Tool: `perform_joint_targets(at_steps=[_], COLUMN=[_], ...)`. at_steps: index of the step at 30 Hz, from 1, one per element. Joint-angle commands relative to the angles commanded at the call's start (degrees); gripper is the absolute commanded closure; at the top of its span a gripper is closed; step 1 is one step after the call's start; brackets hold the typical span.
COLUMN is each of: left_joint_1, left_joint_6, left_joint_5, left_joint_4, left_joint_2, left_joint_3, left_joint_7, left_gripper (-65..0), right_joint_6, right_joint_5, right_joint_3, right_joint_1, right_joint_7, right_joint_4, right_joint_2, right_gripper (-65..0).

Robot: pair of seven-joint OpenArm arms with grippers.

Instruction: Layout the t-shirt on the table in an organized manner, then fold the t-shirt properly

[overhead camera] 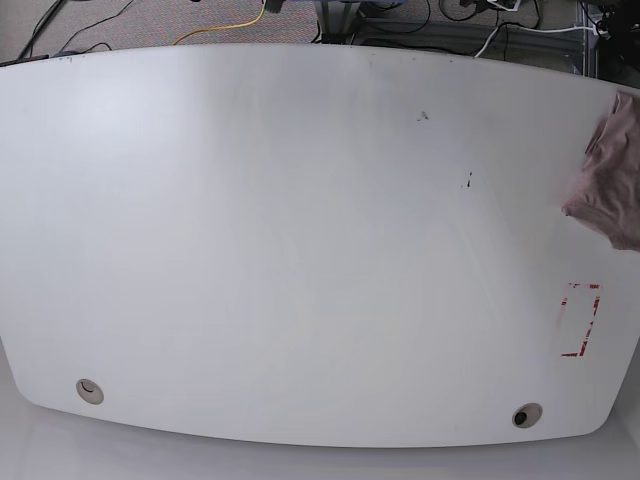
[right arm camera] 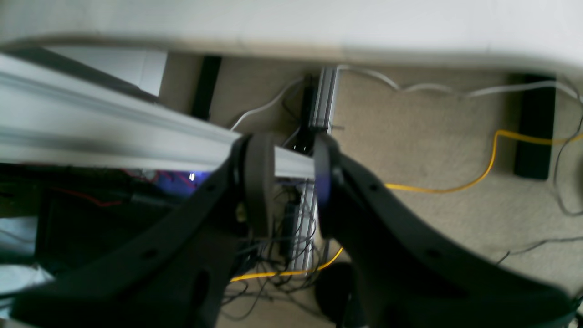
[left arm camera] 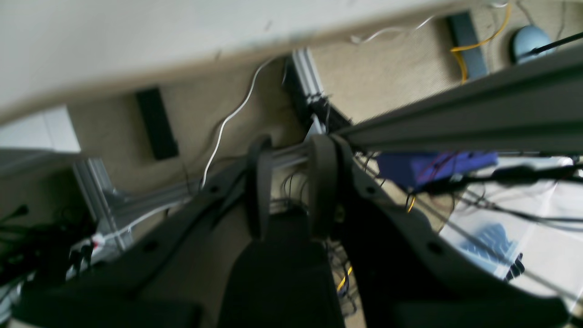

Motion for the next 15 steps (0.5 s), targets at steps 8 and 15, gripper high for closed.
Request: perform_joint_targets(at_steps=[8, 15], left_joint_1=[-5.45, -11.69], left_joint_6=[0.0, 0.18], left_joint_5=[0.09, 0.18], left_joint_4=[-14.59, -27.43], left_joint_2=[0.0, -0.09], left_joint_3=[1.32, 4.22], left_joint_7=[0.0, 0.0], left_gripper=[-12.6, -12.6], right_joint_6=[-0.18, -0.26], right_joint_5=[-1.41, -7.65], right_joint_3=[-4.04, -4.48], right_joint_1=[3.78, 10.37], right_joint_7=[-0.09, 0.0], right_joint_4=[-11.87, -23.56], right_joint_2=[0.35, -0.18], right_gripper=[-14.6, -14.6])
